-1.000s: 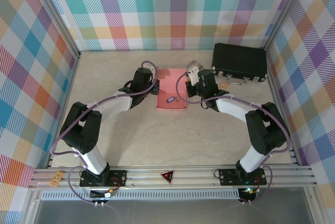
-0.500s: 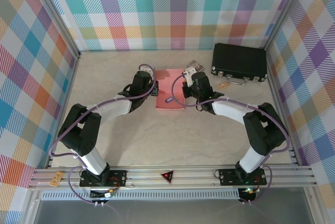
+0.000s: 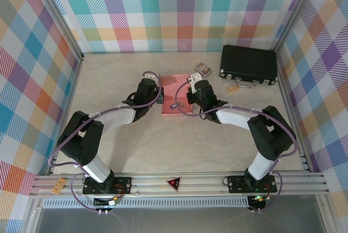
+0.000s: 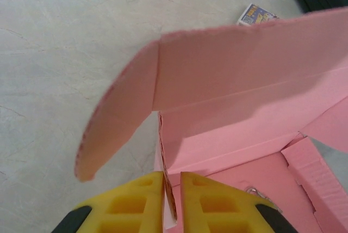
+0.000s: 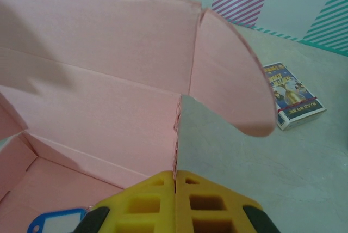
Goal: Fold the paper box
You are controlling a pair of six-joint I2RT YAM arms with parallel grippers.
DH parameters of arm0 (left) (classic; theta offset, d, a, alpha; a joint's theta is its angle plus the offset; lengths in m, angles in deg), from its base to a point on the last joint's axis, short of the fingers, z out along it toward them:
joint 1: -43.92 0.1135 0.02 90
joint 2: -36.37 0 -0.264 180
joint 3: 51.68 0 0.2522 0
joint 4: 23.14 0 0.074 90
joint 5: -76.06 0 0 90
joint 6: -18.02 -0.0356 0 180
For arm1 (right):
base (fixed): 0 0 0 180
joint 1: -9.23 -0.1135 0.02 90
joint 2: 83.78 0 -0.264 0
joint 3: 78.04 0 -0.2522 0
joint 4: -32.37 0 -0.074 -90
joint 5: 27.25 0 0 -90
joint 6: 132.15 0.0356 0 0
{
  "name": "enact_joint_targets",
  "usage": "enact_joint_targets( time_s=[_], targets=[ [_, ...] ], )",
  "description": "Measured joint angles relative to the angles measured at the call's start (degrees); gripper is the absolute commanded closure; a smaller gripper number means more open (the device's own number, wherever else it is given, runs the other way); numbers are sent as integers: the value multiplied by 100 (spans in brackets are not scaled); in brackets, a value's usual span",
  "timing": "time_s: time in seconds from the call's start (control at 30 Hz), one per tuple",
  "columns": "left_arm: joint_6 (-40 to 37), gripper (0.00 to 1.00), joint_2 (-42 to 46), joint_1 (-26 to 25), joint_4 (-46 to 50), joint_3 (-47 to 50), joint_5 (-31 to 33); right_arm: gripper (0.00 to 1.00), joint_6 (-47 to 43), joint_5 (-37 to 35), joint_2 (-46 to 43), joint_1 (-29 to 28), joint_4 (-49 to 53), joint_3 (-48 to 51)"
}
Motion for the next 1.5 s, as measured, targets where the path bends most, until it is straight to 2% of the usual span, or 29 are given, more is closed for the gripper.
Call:
enact_joint_targets(
  time_s=[0.73, 1.1, 1.5],
  targets=[
    [234, 81, 195, -26, -195, 431, 0, 95, 280, -192, 0, -216, -352, 302],
    [251, 81, 199, -52, -210, 549, 44, 88, 431, -192, 0, -297, -249, 302],
    [249, 83, 227, -52, -212, 658, 44, 92, 487, 20, 0, -297, -111, 302]
  ],
)
